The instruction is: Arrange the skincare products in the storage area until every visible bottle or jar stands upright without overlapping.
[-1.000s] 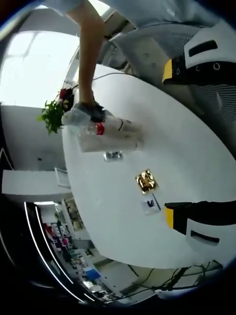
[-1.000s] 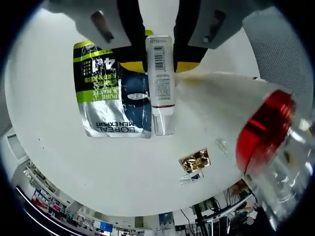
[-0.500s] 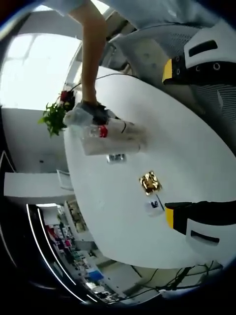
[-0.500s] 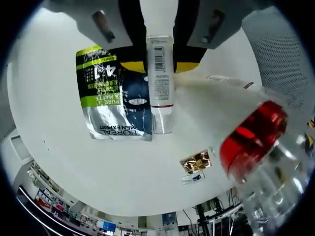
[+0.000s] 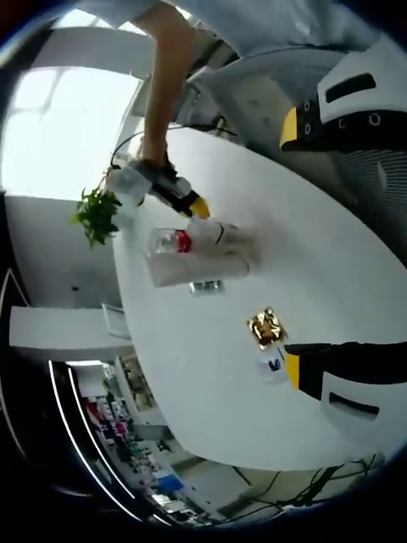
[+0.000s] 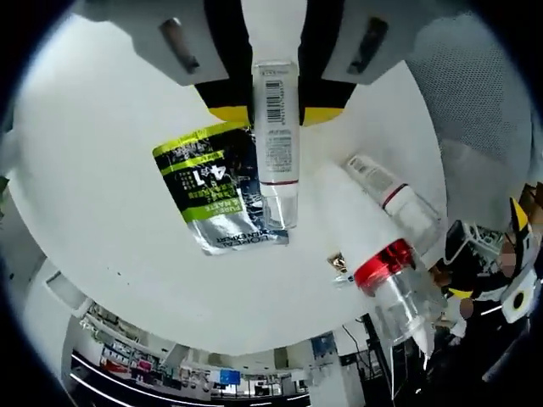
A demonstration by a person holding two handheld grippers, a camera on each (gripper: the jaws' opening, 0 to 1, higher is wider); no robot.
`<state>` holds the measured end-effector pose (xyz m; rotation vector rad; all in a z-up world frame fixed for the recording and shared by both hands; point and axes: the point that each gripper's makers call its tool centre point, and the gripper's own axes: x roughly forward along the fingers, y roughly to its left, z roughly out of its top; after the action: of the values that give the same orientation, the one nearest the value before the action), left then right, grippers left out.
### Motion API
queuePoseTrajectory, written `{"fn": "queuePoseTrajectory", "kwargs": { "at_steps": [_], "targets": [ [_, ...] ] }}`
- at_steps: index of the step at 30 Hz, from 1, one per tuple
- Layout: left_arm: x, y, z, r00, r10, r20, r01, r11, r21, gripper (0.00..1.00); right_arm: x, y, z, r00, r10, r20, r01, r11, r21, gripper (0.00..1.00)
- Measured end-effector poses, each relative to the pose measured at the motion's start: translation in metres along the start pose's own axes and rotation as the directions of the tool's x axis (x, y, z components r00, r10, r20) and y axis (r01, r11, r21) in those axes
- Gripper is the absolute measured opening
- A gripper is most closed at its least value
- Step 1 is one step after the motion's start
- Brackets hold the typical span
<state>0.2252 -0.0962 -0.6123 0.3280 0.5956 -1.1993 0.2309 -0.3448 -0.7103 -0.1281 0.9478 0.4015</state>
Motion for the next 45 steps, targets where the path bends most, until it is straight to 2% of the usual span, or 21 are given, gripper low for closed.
{"fn": "queuePoseTrajectory", "kwargs": {
  "at_steps": [5,7,11,16,19,21,22,23,26,31,32,34,38,39,40,41,42,44,45],
  "targets": [
    [0.001,-0.006,0.002,1.0,-0.028,0.004,0.028,1.0,0.003,0.84,-0.021,0.002,-0.004,0.997,-0.018,0.07,0.014,0.998,0.064,0.18],
    [0.002,-0.008,0.003,0.999,-0.035,0.007,0.035,0.999,0.006,0.83,-0.03,0.004,-0.002,0.992,-0.03,0.121,0.017,0.994,0.109,0.19],
    [0.004,-0.01,0.007,0.999,-0.045,0.024,0.045,0.999,0.0,0.74,-0.044,0.017,-0.003,0.983,-0.009,0.183,-0.019,0.989,0.149,0.19],
    [0.006,-0.016,0.012,0.996,-0.073,0.043,0.073,0.997,0.0,0.71,-0.062,0.035,0.0,0.968,0.016,0.25,-0.063,0.982,0.179,0.19],
    [0.007,-0.021,0.015,0.993,-0.101,0.06,0.102,0.995,-0.013,0.68,-0.072,0.044,0.007,0.954,0.025,0.298,-0.086,0.978,0.191,0.19],
    [0.008,-0.025,0.019,0.989,-0.12,0.083,0.123,0.992,-0.026,0.68,-0.082,0.053,0.016,0.933,0.032,0.357,-0.115,0.97,0.213,0.19],
    [0.008,-0.026,0.02,0.988,-0.125,0.09,0.129,0.991,-0.033,0.67,-0.084,0.056,0.018,0.929,0.038,0.369,-0.125,0.969,0.215,0.19],
    [0.008,-0.028,0.021,0.986,-0.135,0.099,0.139,0.989,-0.042,0.66,-0.088,0.063,0.023,0.916,0.052,0.399,-0.149,0.965,0.216,0.19],
    [0.008,-0.034,0.026,0.978,-0.162,0.13,0.172,0.983,-0.064,0.64,-0.097,0.081,0.031,0.894,0.097,0.438,-0.202,0.959,0.201,0.19],
    [0.006,-0.046,0.035,0.961,-0.217,0.174,0.231,0.97,-0.07,0.59,-0.104,0.111,0.044,0.866,0.171,0.471,-0.271,0.95,0.153,0.19],
    [0.006,-0.049,0.038,0.955,-0.228,0.188,0.246,0.966,-0.077,0.57,-0.105,0.117,0.049,0.849,0.183,0.496,-0.285,0.948,0.139,0.19],
    [0.004,-0.054,0.046,0.939,-0.258,0.226,0.283,0.956,-0.084,0.54,-0.105,0.128,0.055,0.828,0.225,0.514,-0.33,0.936,0.123,0.19],
    [-0.002,-0.061,0.066,0.901,-0.287,0.327,0.341,0.933,-0.12,0.53,-0.098,0.145,0.062,0.815,0.265,0.515,-0.361,0.928,0.092,0.19],
    [-0.003,-0.061,0.07,0.893,-0.289,0.345,0.35,0.928,-0.128,0.52,-0.096,0.153,0.066,0.801,0.29,0.523,-0.386,0.919,0.081,0.19],
    [-0.004,-0.062,0.073,0.886,-0.293,0.36,0.361,0.923,-0.135,0.52,-0.096,0.155,0.067,0.796,0.3,0.525,-0.395,0.915,0.076,0.19],
    [-0.005,-0.064,0.075,0.88,-0.303,0.366,0.374,0.917,-0.138,0.51,-0.096,0.163,0.071,0.78,0.33,0.531,-0.424,0.904,0.061,0.19],
    [-0.005,-0.064,0.077,0.877,-0.303,0.373,0.376,0.916,-0.142,0.5,-0.096,0.167,0.074,0.772,0.339,0.538,-0.432,0.9,0.054,0.19],
    [-0.004,-0.064,0.081,0.869,-0.301,0.394,0.382,0.913,-0.145,0.49,-0.098,0.178,0.082,0.739,0.379,0.557,-0.478,0.878,0.037,0.19],
    [-0.005,-0.065,0.085,0.859,-0.302,0.413,0.391,0.909,-0.147,0.49,-0.099,0.183,0.087,0.719,0.394,0.572,-0.495,0.868,0.025,0.19]
  ]
}}
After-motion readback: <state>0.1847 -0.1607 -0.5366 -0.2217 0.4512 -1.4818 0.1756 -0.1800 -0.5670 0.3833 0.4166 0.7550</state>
